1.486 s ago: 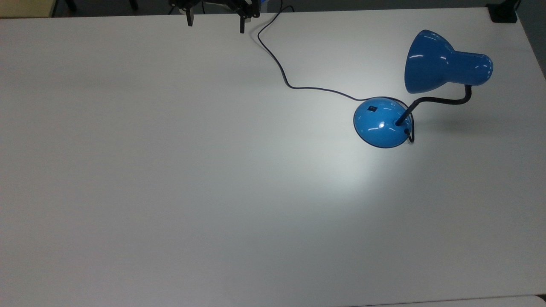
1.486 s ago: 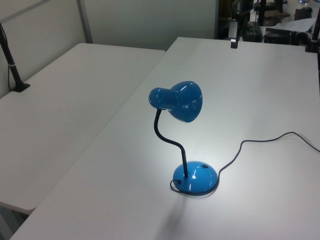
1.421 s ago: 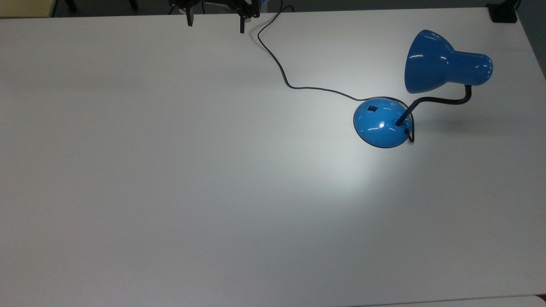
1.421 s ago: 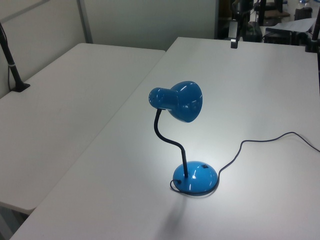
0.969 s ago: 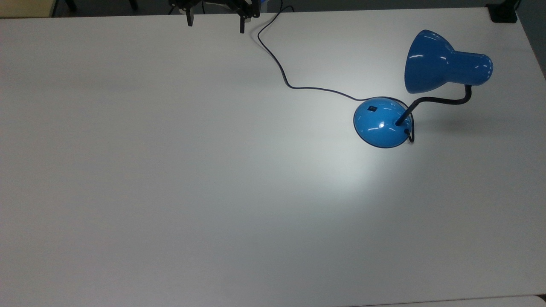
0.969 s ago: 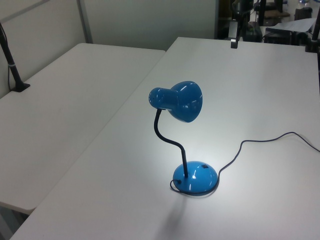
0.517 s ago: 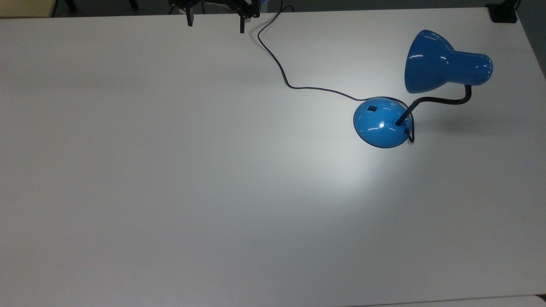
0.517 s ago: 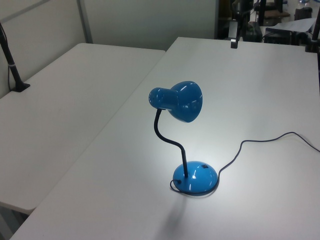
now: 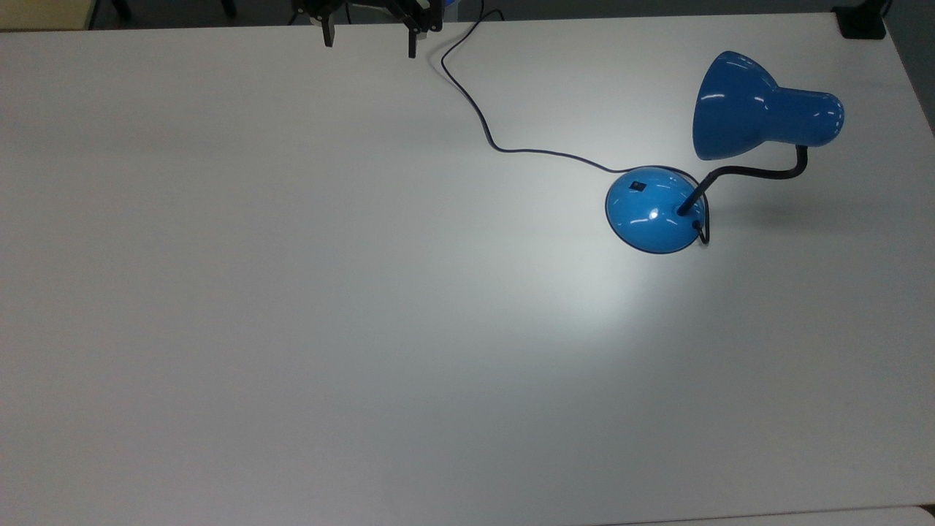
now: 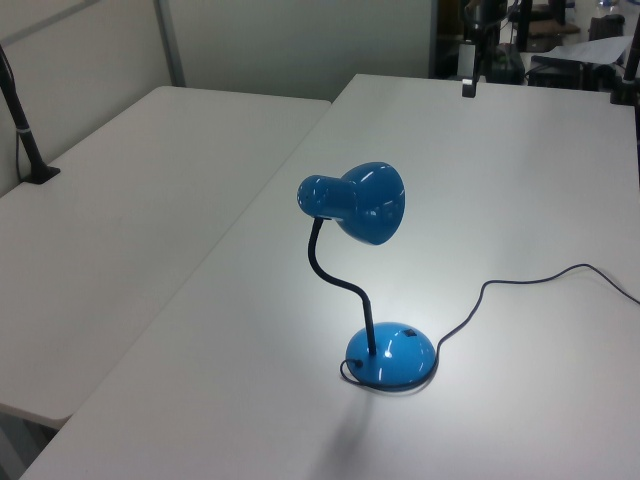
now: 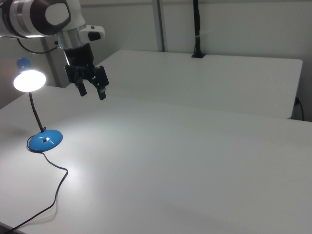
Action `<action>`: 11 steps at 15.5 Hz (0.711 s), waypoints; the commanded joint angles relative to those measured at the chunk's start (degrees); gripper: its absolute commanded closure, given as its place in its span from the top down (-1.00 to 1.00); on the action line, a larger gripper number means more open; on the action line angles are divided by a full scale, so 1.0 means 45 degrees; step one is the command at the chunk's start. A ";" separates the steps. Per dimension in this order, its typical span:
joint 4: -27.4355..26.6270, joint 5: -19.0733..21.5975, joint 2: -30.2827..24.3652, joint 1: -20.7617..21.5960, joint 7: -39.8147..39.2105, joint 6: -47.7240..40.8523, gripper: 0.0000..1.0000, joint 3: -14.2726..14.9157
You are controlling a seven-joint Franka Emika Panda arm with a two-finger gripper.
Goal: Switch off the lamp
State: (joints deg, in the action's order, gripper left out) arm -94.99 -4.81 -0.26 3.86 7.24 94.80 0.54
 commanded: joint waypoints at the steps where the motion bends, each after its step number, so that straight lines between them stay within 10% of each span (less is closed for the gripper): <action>1: 0.0055 -0.0103 -0.0117 0.0099 -0.0591 -0.0499 0.02 0.0035; 5: 0.0035 -0.0102 -0.0117 0.0099 -0.0653 -0.0519 -0.90 0.0035; 11: 0.0035 -0.0083 -0.0078 0.0119 -0.0653 -0.0480 -1.00 0.0035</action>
State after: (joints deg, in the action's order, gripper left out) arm -95.00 -4.82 -0.26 3.90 5.33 94.68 0.53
